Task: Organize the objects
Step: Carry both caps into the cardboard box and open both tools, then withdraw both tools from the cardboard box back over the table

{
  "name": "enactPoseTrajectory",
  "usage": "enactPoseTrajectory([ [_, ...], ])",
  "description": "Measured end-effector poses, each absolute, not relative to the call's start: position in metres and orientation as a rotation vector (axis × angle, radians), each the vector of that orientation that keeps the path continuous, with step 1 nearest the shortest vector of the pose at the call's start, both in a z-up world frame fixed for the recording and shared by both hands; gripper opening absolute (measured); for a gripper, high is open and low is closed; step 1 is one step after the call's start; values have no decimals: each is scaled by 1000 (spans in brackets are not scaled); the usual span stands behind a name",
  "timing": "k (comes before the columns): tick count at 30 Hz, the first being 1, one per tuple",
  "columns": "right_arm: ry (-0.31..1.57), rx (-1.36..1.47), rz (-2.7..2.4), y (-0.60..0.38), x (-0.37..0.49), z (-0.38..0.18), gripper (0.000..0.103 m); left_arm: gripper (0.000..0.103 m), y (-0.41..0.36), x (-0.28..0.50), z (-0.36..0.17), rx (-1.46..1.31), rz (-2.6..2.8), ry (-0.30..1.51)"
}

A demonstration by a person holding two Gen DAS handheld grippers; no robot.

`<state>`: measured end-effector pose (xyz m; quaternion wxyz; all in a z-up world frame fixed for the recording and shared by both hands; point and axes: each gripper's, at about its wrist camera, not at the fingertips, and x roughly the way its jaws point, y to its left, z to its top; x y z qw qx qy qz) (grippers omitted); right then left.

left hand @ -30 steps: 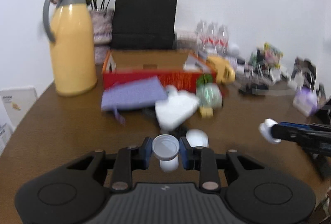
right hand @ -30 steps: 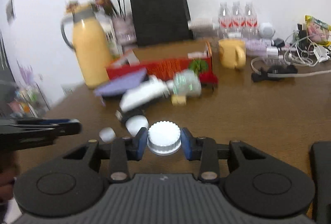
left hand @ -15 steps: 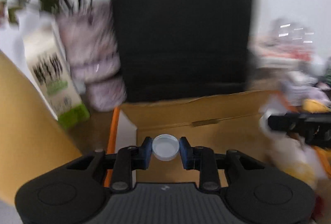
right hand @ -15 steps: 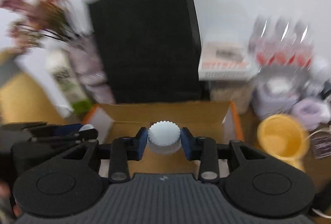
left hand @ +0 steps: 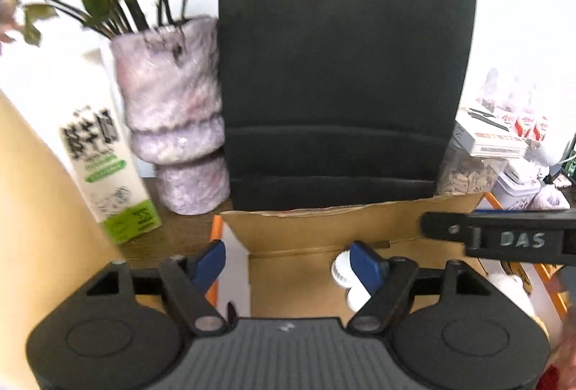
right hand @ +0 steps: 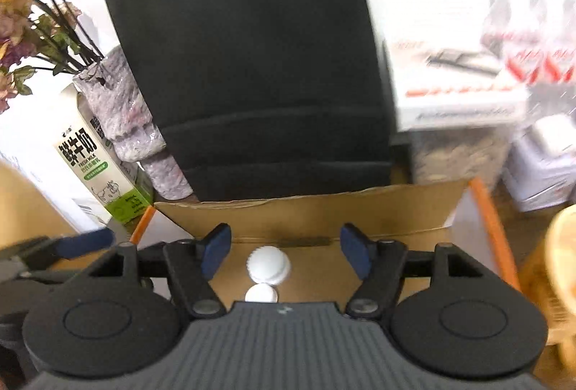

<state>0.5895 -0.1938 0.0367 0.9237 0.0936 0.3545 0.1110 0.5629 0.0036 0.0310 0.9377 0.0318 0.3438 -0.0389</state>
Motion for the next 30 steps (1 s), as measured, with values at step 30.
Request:
enactPoseTrajectory([
  [30,586,38,256,-236,42,21,103,101,13,54,8,76,-281,544],
])
